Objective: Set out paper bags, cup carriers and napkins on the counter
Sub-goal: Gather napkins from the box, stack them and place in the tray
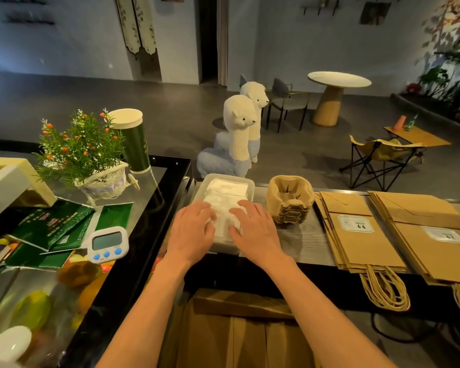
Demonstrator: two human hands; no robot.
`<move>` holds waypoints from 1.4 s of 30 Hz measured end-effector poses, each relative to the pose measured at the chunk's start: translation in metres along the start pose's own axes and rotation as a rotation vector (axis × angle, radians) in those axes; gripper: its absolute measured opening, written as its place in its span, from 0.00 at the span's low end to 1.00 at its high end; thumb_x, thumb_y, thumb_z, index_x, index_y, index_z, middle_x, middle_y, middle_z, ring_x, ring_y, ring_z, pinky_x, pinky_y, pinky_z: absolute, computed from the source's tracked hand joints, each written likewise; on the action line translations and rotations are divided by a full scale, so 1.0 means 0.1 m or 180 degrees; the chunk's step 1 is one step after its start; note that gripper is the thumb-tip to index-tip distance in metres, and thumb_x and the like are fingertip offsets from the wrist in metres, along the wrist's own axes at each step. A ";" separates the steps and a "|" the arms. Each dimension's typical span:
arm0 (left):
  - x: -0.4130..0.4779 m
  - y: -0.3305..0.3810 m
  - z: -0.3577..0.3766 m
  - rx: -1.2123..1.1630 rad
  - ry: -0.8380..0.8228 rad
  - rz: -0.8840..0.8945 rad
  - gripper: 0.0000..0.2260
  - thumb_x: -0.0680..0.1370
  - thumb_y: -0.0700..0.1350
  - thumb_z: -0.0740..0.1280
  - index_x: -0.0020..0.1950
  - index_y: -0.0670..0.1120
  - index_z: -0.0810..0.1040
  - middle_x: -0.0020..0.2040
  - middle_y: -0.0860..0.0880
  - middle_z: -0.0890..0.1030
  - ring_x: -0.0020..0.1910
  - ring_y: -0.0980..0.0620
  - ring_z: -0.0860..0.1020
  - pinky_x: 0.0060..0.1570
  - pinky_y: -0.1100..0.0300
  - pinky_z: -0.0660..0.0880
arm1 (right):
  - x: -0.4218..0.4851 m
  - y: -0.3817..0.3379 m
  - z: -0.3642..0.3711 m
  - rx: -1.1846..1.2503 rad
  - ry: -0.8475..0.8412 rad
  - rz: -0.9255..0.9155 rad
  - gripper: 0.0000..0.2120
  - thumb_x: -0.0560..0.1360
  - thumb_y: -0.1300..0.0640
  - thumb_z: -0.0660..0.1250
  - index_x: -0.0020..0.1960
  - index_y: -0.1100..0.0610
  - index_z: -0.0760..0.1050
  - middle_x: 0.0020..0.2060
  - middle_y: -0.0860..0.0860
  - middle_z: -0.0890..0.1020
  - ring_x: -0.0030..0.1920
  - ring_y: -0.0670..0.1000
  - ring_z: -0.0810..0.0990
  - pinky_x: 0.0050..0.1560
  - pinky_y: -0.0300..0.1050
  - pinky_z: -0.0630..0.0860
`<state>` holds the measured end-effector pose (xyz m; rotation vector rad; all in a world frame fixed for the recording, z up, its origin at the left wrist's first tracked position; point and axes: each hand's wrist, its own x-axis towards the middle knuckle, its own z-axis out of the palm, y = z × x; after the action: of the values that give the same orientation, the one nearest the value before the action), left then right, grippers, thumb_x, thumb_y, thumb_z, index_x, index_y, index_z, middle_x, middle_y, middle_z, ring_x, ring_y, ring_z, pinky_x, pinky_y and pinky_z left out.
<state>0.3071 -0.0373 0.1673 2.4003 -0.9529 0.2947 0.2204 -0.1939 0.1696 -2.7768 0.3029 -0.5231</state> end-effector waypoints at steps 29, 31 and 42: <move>0.88 0.14 0.32 0.0736 -0.1018 0.0067 0.24 0.87 0.50 0.50 0.83 0.49 0.52 0.84 0.47 0.51 0.83 0.46 0.48 0.80 0.48 0.43 | 0.45 0.06 -0.09 -0.0608 -0.0894 -0.0007 0.25 0.84 0.52 0.54 0.80 0.55 0.58 0.79 0.53 0.61 0.79 0.54 0.56 0.80 0.57 0.48; 0.85 0.10 0.35 0.0860 -0.1377 -0.0030 0.24 0.88 0.49 0.47 0.84 0.49 0.50 0.85 0.47 0.48 0.83 0.47 0.45 0.80 0.49 0.42 | 0.40 0.07 -0.04 -0.0645 -0.1147 0.0083 0.25 0.85 0.50 0.52 0.80 0.57 0.58 0.80 0.53 0.60 0.80 0.53 0.54 0.80 0.59 0.48; 0.78 0.06 0.34 0.1033 -0.1664 -0.0053 0.25 0.88 0.51 0.46 0.84 0.46 0.47 0.85 0.46 0.45 0.83 0.47 0.44 0.80 0.49 0.43 | 0.44 0.03 -0.06 -0.0872 -0.0498 0.0162 0.16 0.83 0.47 0.60 0.65 0.52 0.77 0.63 0.51 0.77 0.64 0.53 0.72 0.70 0.51 0.63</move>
<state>0.3596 -0.1041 0.1709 2.8534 -1.1791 -0.2187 0.2576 -0.2094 0.1886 -3.0417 0.4375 -0.2664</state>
